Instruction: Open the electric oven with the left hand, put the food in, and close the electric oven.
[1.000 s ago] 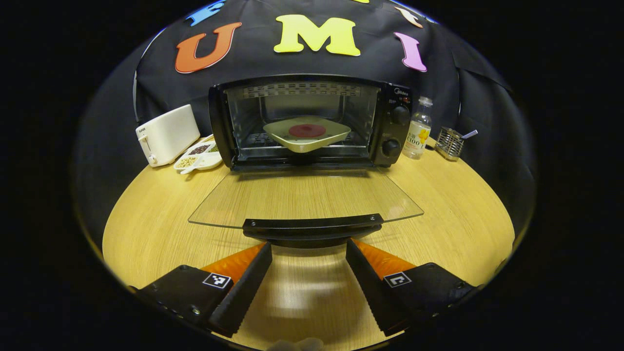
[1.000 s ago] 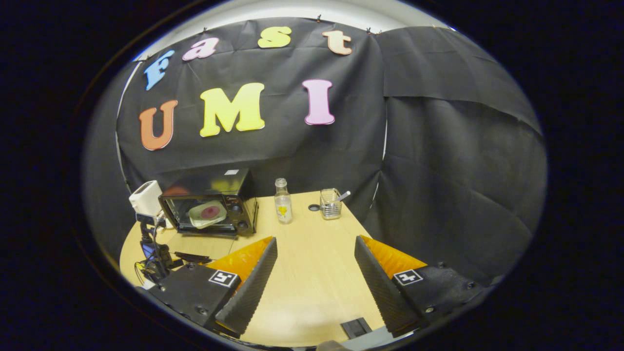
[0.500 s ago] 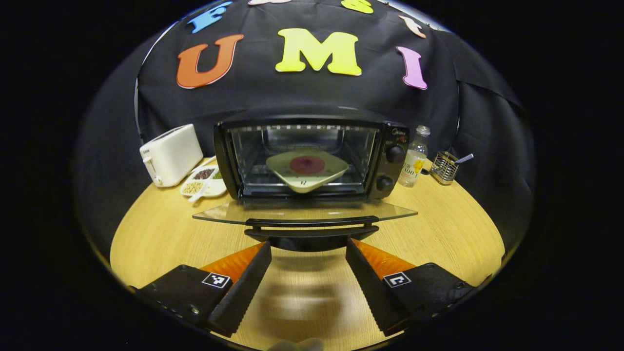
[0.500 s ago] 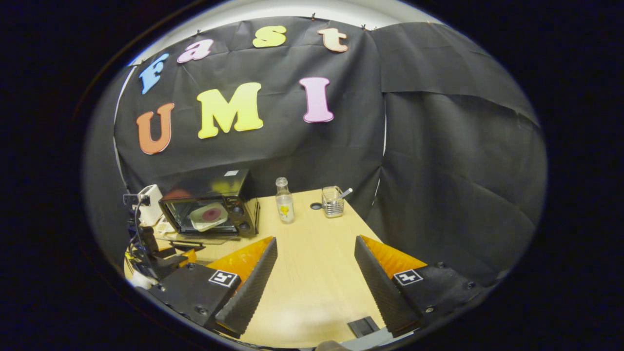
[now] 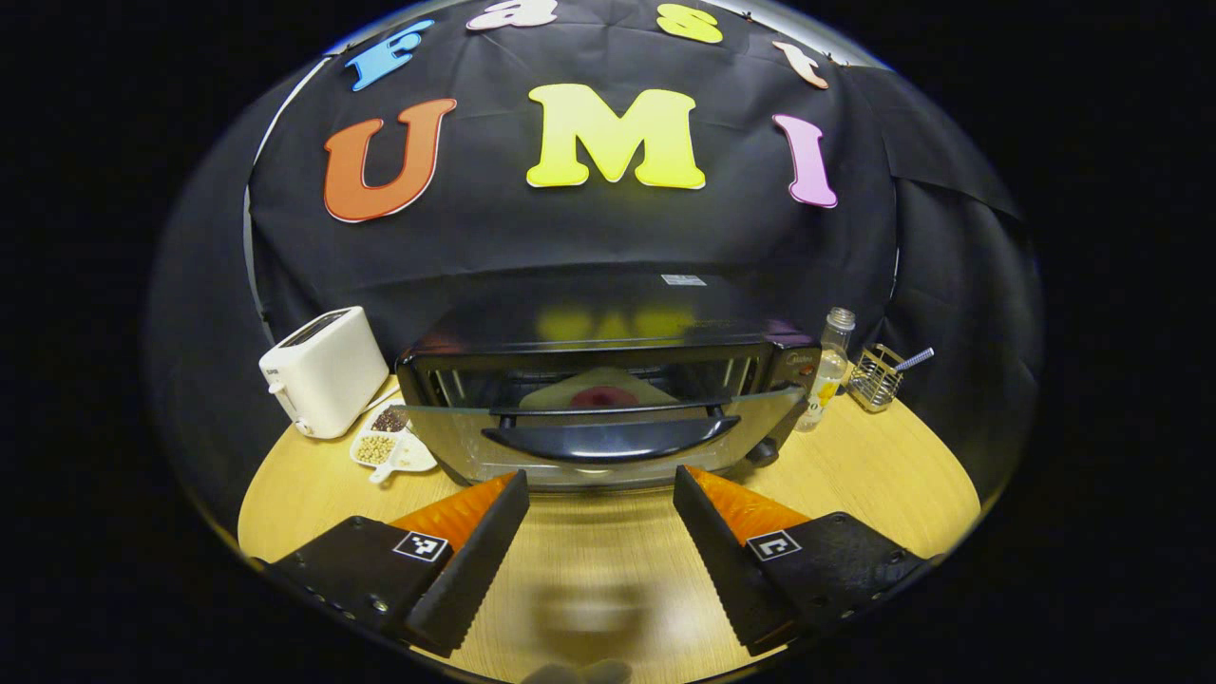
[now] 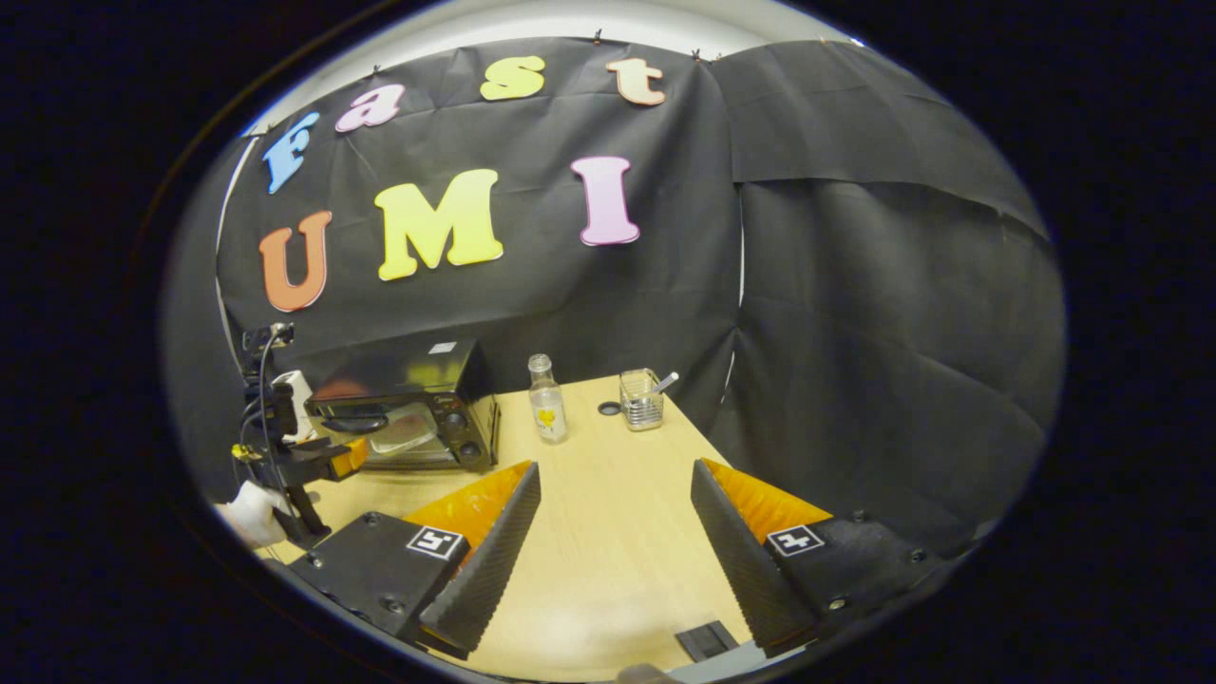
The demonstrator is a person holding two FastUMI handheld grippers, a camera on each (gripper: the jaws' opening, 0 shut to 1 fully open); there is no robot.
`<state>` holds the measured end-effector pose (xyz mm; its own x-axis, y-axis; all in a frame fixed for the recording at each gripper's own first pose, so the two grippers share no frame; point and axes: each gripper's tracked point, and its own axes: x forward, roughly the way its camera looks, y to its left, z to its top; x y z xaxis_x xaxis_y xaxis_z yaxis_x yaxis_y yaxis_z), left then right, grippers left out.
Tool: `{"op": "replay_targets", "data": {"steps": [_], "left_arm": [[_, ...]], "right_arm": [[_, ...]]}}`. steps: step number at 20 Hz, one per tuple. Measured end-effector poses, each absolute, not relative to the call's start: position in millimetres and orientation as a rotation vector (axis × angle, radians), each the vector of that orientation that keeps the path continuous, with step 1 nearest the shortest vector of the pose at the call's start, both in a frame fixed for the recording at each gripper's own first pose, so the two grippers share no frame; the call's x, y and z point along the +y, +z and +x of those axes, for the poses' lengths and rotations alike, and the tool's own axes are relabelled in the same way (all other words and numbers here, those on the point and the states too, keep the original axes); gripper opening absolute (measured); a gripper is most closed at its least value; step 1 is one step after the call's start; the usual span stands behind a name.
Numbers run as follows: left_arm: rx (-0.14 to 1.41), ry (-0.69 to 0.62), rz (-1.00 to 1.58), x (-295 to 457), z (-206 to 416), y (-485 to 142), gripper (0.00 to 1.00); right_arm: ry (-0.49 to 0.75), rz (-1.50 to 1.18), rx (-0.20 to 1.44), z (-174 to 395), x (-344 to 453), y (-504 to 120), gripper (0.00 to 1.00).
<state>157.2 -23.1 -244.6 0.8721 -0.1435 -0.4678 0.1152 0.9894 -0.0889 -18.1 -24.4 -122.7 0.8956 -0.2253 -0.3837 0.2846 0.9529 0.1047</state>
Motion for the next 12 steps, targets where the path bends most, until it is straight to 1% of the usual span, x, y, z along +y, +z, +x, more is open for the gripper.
{"op": "replay_targets", "data": {"steps": [7, 12], "left_arm": [[0.495, -0.153, -0.05, -32, 149, -248, 0.98], [0.49, -0.151, -0.051, -34, 139, -246, 0.98]], "right_arm": [[-0.28, 0.173, 0.376, -26, -29, -124, 0.96], [-0.254, 0.165, 0.377, -30, -23, -124, 0.96]]}}
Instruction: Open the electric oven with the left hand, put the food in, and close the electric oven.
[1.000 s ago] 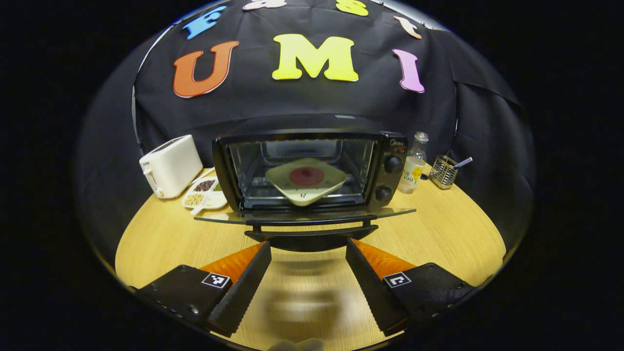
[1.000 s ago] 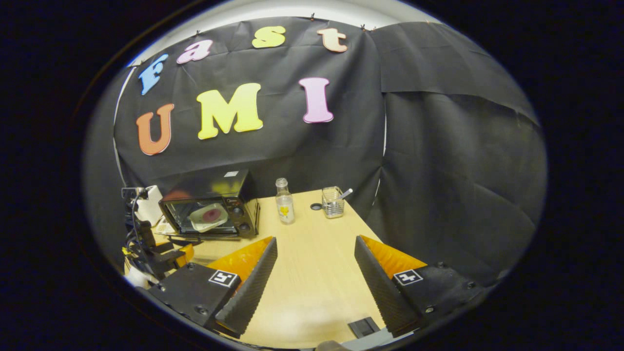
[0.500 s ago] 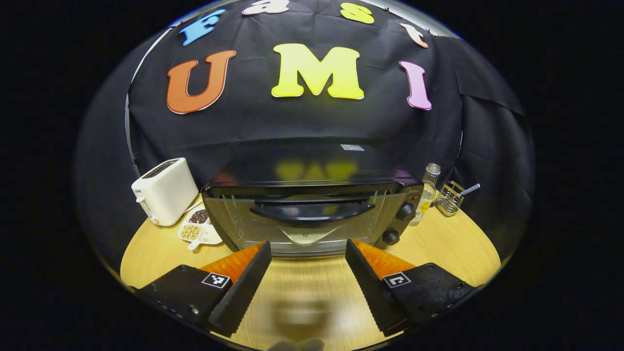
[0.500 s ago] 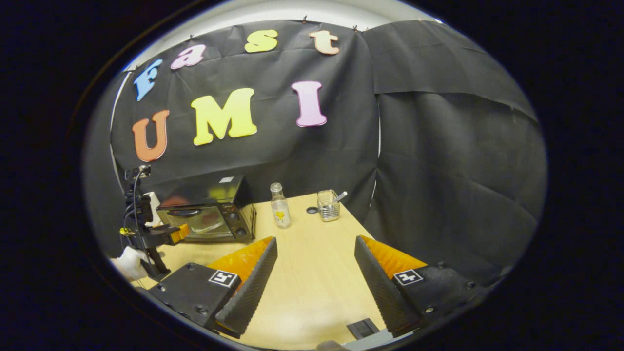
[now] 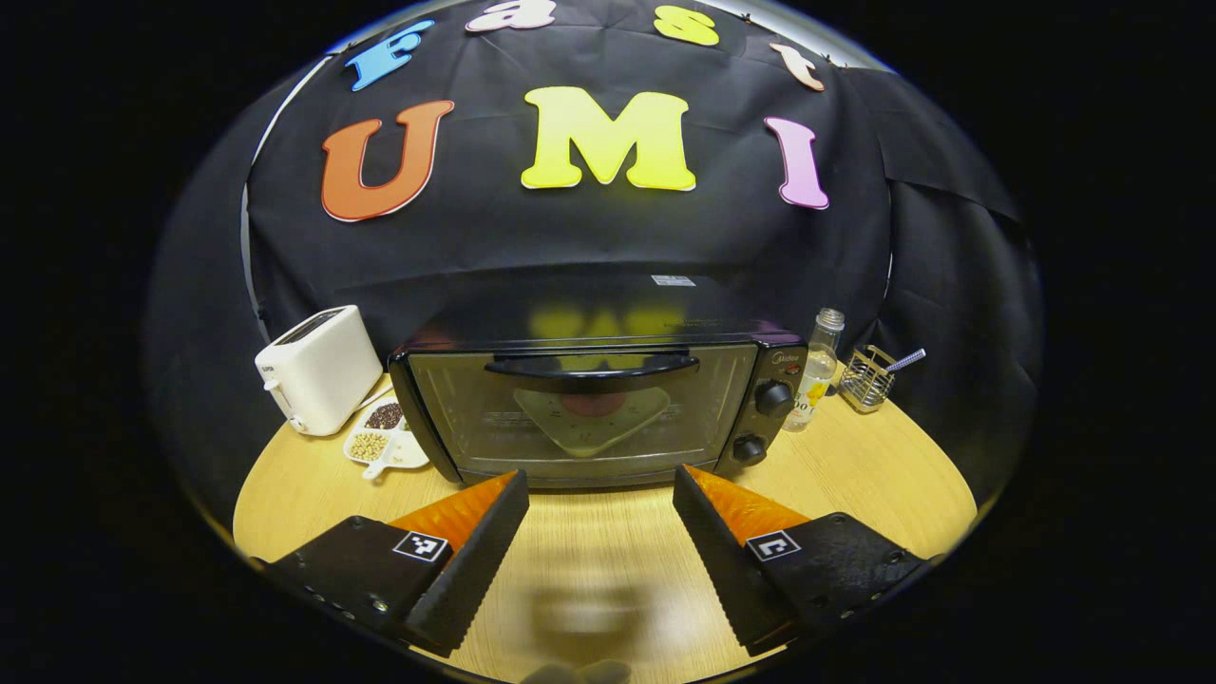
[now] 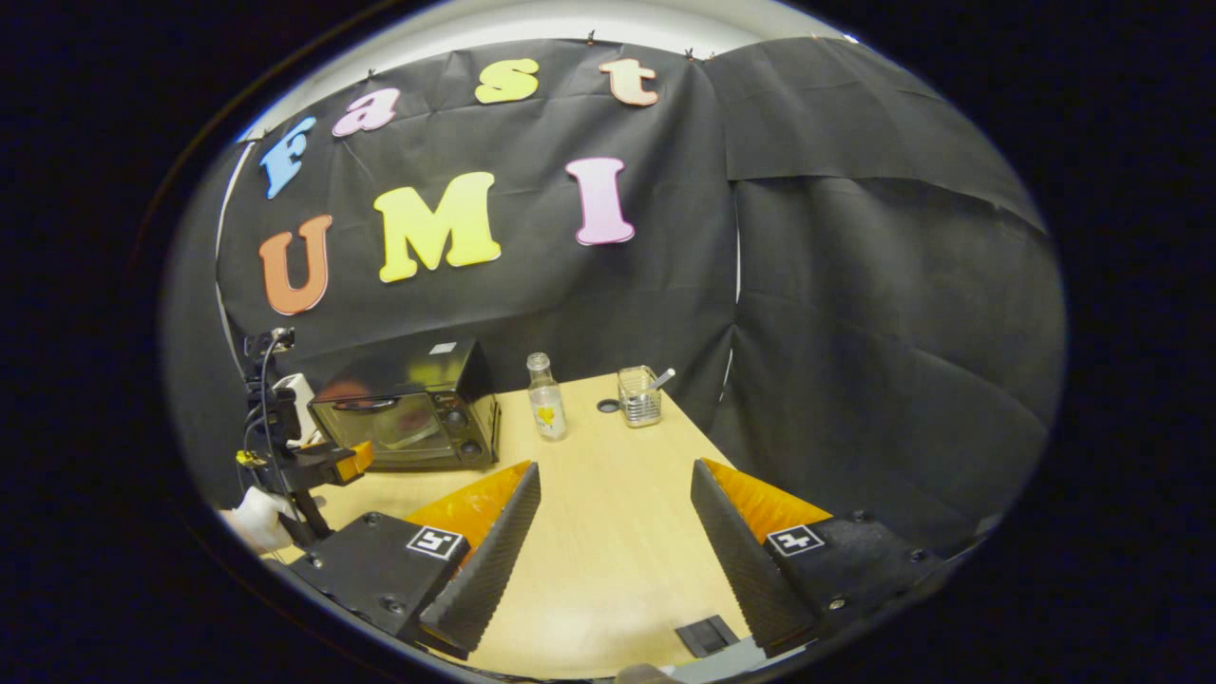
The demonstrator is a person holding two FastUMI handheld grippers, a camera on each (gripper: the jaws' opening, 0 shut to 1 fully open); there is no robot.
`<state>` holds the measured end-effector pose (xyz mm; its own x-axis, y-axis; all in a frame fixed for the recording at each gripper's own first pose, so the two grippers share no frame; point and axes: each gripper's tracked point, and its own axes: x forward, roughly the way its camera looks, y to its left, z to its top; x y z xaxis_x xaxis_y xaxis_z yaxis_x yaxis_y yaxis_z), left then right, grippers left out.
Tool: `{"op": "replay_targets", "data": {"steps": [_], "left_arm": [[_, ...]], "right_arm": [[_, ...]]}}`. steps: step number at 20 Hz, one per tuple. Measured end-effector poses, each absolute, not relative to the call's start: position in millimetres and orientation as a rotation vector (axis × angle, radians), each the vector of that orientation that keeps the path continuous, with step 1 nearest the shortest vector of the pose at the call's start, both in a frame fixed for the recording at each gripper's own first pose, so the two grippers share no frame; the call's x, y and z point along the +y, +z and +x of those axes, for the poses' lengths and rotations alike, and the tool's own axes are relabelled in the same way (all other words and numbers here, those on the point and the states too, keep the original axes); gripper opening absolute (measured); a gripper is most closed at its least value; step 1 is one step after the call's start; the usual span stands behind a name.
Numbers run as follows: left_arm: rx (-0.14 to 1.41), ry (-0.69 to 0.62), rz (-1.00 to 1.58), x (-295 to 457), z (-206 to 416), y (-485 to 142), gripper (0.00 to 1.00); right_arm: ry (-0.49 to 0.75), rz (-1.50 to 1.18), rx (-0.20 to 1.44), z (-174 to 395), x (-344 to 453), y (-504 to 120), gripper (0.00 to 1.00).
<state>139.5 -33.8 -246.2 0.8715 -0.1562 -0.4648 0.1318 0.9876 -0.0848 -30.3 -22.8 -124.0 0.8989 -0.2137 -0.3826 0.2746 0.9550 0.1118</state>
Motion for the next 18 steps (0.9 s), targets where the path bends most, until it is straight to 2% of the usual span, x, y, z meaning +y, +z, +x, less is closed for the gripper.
{"op": "replay_targets", "data": {"steps": [5, 8, 9, 10, 12, 14, 18], "left_arm": [[0.46, -0.142, -0.053, -36, 119, -225, 0.98], [0.38, -0.133, -0.051, -35, 92, -182, 0.98], [0.353, -0.131, -0.054, -34, 81, -166, 0.98], [0.32, -0.124, -0.059, -33, 65, -147, 0.98], [0.253, -0.11, -0.069, -31, 27, -109, 0.98], [0.174, -0.078, -0.065, -25, -9, -70, 0.98], [0.105, -0.016, -0.095, -27, -89, -25, 0.98]], "right_arm": [[-0.211, 0.149, 0.346, -36, -22, -111, 0.97], [-0.174, 0.135, 0.295, -44, -24, -94, 0.96], [-0.161, 0.128, 0.274, -48, -26, -86, 1.0], [-0.146, 0.12, 0.253, -53, -28, -79, 0.96], [-0.107, 0.103, 0.205, -68, -28, -61, 1.0], [-0.053, 0.087, 0.152, -85, -28, -42, 0.96], [0.022, 0.059, 0.058, -128, -40, -10, 0.96]]}}
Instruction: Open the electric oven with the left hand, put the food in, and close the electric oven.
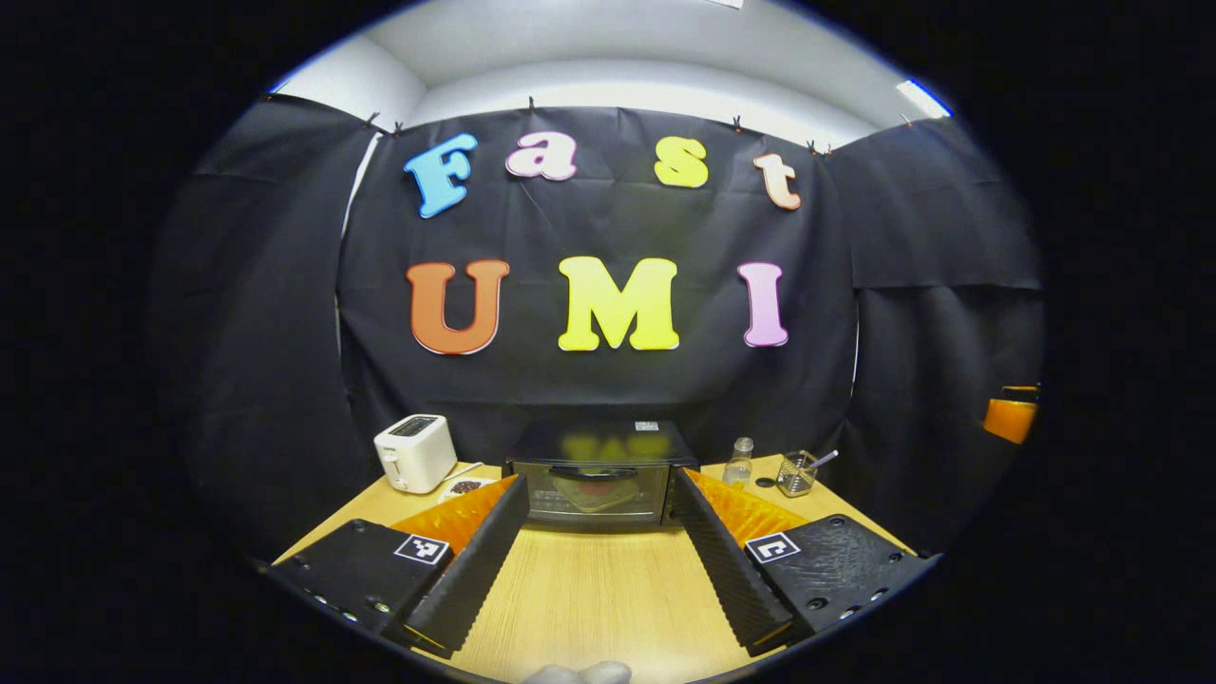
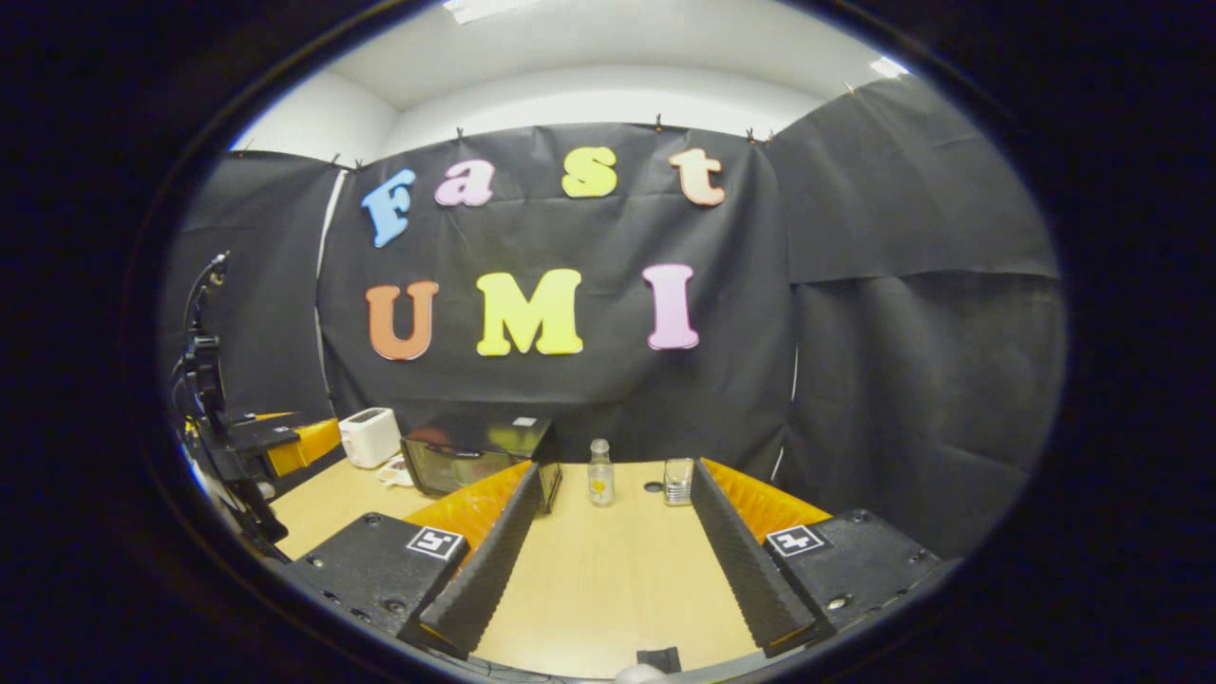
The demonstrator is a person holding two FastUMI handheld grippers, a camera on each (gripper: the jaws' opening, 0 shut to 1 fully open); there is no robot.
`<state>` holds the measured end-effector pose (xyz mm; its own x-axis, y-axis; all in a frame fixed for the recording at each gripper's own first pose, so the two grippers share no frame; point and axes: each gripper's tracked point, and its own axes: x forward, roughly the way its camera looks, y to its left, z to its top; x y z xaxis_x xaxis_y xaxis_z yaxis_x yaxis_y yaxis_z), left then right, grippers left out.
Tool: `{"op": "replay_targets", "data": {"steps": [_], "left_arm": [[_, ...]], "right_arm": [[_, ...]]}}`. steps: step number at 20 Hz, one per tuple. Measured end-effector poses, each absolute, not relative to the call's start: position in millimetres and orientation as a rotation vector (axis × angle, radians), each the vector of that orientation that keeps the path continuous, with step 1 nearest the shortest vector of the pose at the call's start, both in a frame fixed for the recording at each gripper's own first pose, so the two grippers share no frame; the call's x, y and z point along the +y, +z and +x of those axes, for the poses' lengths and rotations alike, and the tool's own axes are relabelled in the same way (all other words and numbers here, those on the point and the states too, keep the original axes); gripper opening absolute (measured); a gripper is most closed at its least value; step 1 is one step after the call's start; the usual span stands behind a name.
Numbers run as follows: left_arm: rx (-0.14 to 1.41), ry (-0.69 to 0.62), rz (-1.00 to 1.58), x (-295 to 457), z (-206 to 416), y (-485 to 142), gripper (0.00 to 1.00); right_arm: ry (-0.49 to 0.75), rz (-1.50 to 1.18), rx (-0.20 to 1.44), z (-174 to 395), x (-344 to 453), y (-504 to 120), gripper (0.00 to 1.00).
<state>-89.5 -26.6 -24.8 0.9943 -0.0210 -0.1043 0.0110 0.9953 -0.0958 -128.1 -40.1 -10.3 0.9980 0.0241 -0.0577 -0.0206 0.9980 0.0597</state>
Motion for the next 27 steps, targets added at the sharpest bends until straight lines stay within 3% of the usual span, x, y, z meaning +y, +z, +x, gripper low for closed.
{"op": "replay_targets", "data": {"steps": [5, 10, 21, 22, 23, 27], "left_arm": [[0.028, 0.033, -0.057, -35, -179, 7, 0.97], [0.012, 0.022, -0.046, -47, -224, 18, 0.97], [-0.044, 0.054, -0.041, -29, -234, 48, 0.98], [-0.047, 0.053, -0.043, -26, -232, 51, 0.98], [-0.048, 0.053, -0.045, -25, -230, 52, 0.98], [-0.032, 0.036, -0.049, -19, -220, 51, 0.98]], "right_arm": [[0.051, 0.065, -0.031, -179, -61, 6, 0.96], [0.054, 0.085, -0.033, -208, -69, -1, 0.96], [0.074, 0.07, -0.034, -216, -47, 5, 0.96], [0.075, 0.068, -0.026, -214, -44, 3, 1.0], [0.071, 0.07, -0.022, -211, -43, 3, 0.96], [0.051, 0.085, -0.027, -208, -39, 11, 0.96]]}}
